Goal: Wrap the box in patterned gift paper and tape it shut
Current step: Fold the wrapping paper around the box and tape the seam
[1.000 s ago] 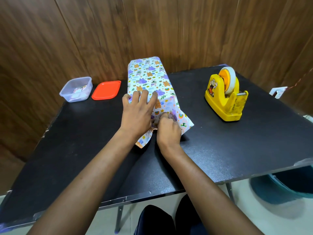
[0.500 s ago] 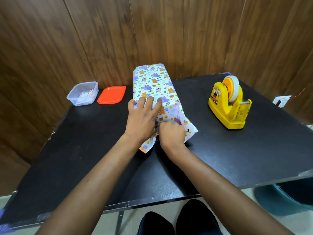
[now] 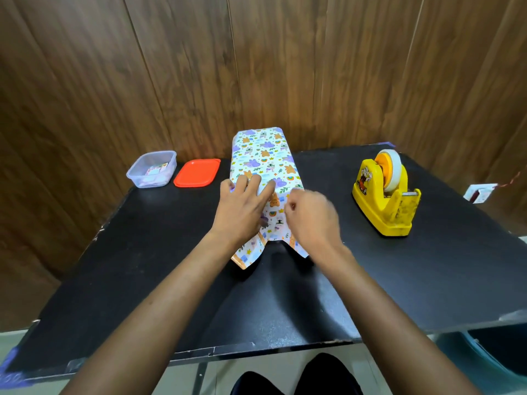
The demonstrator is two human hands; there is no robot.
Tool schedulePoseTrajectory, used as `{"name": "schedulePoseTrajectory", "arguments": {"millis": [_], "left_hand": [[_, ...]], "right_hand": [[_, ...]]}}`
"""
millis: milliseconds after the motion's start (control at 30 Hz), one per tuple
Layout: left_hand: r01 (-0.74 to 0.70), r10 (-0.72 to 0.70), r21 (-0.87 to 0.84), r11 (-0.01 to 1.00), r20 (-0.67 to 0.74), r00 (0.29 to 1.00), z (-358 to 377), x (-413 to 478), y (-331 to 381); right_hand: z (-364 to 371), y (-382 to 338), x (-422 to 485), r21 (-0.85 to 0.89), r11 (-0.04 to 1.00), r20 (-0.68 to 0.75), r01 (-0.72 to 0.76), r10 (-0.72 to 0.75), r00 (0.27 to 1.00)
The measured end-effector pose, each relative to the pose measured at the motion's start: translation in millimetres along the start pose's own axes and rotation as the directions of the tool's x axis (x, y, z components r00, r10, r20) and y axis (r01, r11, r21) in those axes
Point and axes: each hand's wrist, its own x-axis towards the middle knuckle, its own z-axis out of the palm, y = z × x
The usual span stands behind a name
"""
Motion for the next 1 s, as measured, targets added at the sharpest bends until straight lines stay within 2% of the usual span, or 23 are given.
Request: {"name": "schedulePoseTrajectory", "arguments": {"millis": [67,100,133,167,200,233,300,367,500,633,667,733,800,900,967,1000], "left_hand": [[0.015,-0.014,-0.022,1.0,0.038,0.999,-3,1,-2],[0.028,-0.025,-0.049,0.998,0.063,0.998,-5,1,-2],[0.048,-0.039,-0.091,0.995,0.098,0.994,-7,1,-2],[0.071,-0.052,-0.135,0.988,0.141,0.989,-9,1,-1],[0.094,-0.06,-0.181,0.979,0.182,0.981,-9,1,0],[0.113,-0.068,-0.215,0.97,0.205,0.976,-9,1,1],[0.131,-0.076,-0.232,0.964,0.231,0.97,-10,1,1],[0.152,-0.087,-0.228,0.962,0.272,0.958,-11,2,-2],[0.255,-0.17,-0.276,0.927,0.297,0.94,-8,-2,-12],[0.379,-0.27,-0.483,0.789,0.281,0.921,-11,-14,-22],[0.413,-0.3,-0.563,0.716,0.286,0.91,-13,-18,-23],[0.457,-0.353,-0.741,0.492,0.311,0.883,-15,-29,-19],[0.441,-0.376,-0.851,0.286,0.323,0.868,-17,-37,-5],[0.451,-0.423,-0.892,0.007,0.406,0.81,-16,-44,18],[0.474,-0.426,-0.87,-0.137,0.484,0.764,-15,-47,24],[0.506,-0.404,-0.847,-0.164,0.526,0.749,-14,-48,24]], "right_hand": [[-4,22,11,0.228,0.971,-0.174,-0.074,0.116,0.978],[-2,35,19,0.364,0.921,-0.175,-0.14,0.216,0.961],[4,48,26,0.515,0.819,-0.085,-0.253,0.343,0.936],[9,57,31,0.647,0.659,0.083,-0.384,0.439,0.895],[16,65,34,0.714,0.473,0.287,-0.516,0.475,0.832],[23,72,36,0.713,0.332,0.457,-0.618,0.449,0.768],[32,81,40,0.659,0.212,0.642,-0.722,0.342,0.686],[33,81,45,0.617,0.204,0.715,-0.76,0.257,0.65],[30,75,55,0.555,0.214,0.781,-0.804,0.2,0.592],[28,69,52,0.572,0.158,0.791,-0.805,0.153,0.592],[21,65,53,0.601,0.137,0.776,-0.788,0.136,0.616],[3,58,55,0.674,0.13,0.717,-0.727,0.122,0.687],[-23,47,57,0.739,0.226,0.625,-0.635,0.123,0.771],[-47,34,58,0.736,0.417,0.532,-0.533,0.129,0.837],[-48,31,54,0.713,0.457,0.535,-0.533,0.137,0.833],[-45,32,51,0.707,0.454,0.541,-0.542,0.145,0.828]]}}
